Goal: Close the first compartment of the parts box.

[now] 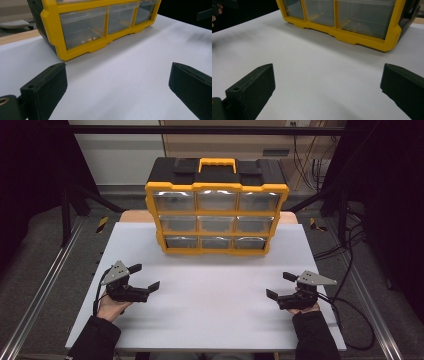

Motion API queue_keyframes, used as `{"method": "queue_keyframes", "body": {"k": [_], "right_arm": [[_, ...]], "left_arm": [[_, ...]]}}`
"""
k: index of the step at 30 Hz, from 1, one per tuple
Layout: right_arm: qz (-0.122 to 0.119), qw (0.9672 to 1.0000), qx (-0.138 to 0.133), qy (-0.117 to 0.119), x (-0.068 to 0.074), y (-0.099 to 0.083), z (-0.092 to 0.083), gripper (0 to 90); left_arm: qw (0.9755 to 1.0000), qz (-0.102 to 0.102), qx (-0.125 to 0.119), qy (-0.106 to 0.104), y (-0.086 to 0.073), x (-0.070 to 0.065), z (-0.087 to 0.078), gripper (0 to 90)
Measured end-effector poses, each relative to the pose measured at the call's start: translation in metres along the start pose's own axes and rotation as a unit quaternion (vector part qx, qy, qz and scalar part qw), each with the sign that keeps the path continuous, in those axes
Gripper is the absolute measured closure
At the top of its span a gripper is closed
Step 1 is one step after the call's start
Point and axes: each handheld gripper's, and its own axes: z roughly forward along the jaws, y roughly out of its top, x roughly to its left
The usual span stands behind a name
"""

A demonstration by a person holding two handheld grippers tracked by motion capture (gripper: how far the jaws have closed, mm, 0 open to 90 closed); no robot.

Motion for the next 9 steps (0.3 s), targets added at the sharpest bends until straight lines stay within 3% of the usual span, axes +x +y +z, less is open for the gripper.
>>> {"method": "queue_keyframes", "body": {"k": [9], "right_arm": [[0.001,1.0,0.0,0.001,0.0001,0.0001,-0.0001,0.2]], "left_arm": [[1.0,0.005,-0.002,0.008,-0.0037,0.0003,-0.0024,1.1]]}}
